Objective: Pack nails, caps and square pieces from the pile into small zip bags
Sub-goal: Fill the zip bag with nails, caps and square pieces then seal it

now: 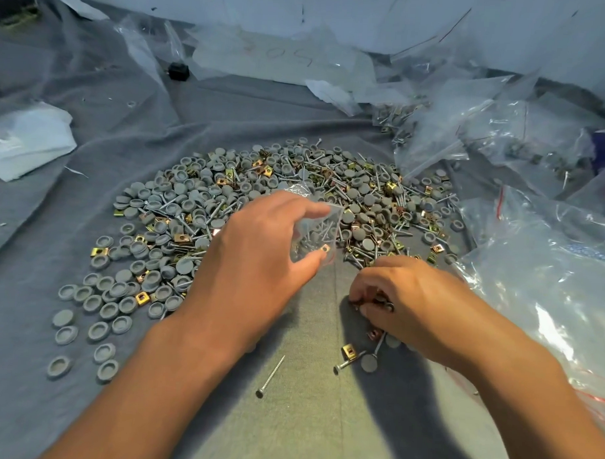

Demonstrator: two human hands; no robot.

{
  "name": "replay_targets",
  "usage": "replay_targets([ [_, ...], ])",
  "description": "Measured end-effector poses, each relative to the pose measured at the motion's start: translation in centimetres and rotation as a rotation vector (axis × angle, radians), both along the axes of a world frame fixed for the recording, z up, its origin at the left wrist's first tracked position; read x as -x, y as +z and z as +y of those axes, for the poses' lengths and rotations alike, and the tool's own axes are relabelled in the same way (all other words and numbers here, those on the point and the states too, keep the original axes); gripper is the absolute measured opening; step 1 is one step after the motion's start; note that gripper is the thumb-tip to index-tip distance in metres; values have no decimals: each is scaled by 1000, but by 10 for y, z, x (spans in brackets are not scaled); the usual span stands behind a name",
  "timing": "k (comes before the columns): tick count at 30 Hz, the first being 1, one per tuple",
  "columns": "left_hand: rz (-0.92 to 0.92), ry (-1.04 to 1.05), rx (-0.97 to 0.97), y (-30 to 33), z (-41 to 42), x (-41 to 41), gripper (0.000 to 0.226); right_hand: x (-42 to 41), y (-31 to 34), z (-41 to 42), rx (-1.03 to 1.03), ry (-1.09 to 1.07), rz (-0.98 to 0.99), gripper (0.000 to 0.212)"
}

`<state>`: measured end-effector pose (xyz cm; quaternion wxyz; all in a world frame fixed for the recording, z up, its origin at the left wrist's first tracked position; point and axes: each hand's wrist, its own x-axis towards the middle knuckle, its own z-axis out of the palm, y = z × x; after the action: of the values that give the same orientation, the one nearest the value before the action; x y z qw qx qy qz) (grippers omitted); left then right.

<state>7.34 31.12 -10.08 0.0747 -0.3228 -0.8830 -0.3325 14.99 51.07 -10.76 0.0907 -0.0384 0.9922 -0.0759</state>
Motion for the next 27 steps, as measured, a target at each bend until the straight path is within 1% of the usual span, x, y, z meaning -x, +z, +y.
replay_targets([
  [3, -11, -1, 1, 0, 0, 0, 53, 5, -6, 4, 77, -33, 47, 15],
  [5, -14, -3, 0, 0, 0, 0, 53, 8, -5, 10, 177, -69, 83, 16],
  [7, -15, 1, -3, 1, -1, 0, 53, 7, -4, 16, 221, -75, 75, 13],
  [9, -12, 5, 1, 1, -1, 0, 53, 4, -4, 19, 191, -46, 19, 6],
  [12, -2, 11, -3, 1, 0, 0, 52, 3, -6, 13, 82, -39, -25, 21],
  [14, -2, 9, -15, 2, 0, -1, 51, 5, -6, 9, 36, -37, 11, 21],
  [17, -2, 5, -22, 2, 1, -1, 51, 8, -8, 6, 51, -34, 38, 17],
  [21, 0, 3, -15, 2, 1, -1, 52, 8, -8, 5, 89, -104, 59, 28],
  [27, -5, 2, -23, 3, 0, -1, 52, 7, -11, 4, 62, -123, 80, 29],
])
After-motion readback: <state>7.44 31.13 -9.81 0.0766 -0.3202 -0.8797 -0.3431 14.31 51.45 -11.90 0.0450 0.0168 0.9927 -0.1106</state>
